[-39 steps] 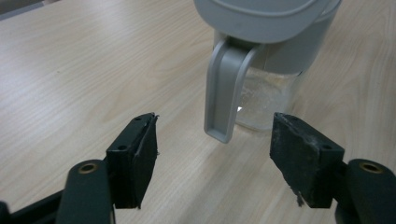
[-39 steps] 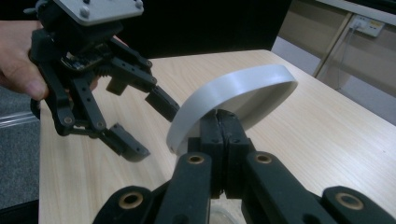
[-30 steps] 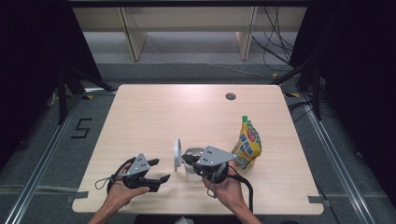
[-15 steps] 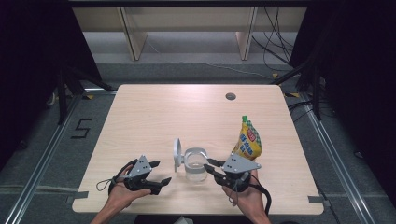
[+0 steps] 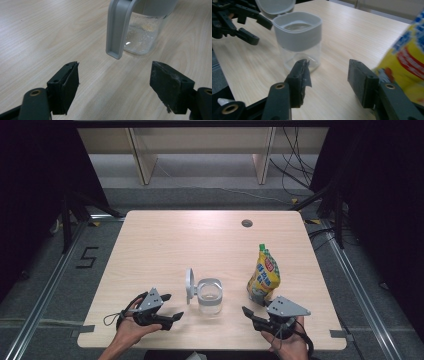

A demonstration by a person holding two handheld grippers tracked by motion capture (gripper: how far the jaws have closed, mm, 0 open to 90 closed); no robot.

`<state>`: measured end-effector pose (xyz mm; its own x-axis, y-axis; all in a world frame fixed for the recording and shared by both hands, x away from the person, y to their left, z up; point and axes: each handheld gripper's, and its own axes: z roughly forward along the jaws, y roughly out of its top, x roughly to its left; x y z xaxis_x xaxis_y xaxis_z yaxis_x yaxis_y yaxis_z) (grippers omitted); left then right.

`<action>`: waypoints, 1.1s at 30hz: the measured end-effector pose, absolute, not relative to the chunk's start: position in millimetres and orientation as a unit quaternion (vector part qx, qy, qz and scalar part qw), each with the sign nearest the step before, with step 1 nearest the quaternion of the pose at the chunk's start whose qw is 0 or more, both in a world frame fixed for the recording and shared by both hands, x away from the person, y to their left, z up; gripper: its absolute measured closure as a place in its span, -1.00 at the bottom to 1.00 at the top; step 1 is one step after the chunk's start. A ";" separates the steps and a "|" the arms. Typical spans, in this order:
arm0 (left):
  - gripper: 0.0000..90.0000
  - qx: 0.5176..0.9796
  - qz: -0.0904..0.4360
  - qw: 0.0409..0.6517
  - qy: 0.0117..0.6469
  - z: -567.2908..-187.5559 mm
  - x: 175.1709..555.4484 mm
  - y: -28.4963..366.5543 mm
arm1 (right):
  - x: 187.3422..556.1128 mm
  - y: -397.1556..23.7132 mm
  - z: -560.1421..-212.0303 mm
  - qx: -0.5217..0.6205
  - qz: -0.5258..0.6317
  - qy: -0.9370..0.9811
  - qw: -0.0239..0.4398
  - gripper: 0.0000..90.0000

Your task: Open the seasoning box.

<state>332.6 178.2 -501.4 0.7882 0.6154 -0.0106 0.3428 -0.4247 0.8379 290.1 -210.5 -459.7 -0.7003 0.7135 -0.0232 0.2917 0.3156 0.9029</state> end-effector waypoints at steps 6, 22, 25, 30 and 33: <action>-0.50 0.821 0.144 0.460 0.304 -503.0 332.0 176.2 | 285.5 -230.4 -463.7 0.352 0.471 0.773 0.238 0.03; -0.52 0.831 0.144 0.448 0.299 -502.8 336.3 176.4 | 296.9 -251.8 -474.7 0.435 0.458 0.733 0.254 -0.50; -0.52 0.828 0.141 0.450 0.303 -503.0 336.0 175.8 | 298.9 -249.5 -476.4 0.450 0.457 0.724 0.256 -0.58; -0.52 0.831 0.147 0.447 0.297 -503.3 336.4 175.9 | 305.4 -246.8 -477.5 0.460 0.458 0.715 0.259 -0.63; -0.52 0.832 0.147 0.447 0.294 -503.2 336.3 175.6 | 312.7 -246.4 -481.4 0.443 0.456 0.724 0.267 -0.64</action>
<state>336.3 175.6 -503.2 0.7834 0.6212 -0.0175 0.3578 -0.4278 0.8300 312.7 -246.4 -481.4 -0.4647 0.8853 0.0171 0.3974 0.1913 0.8975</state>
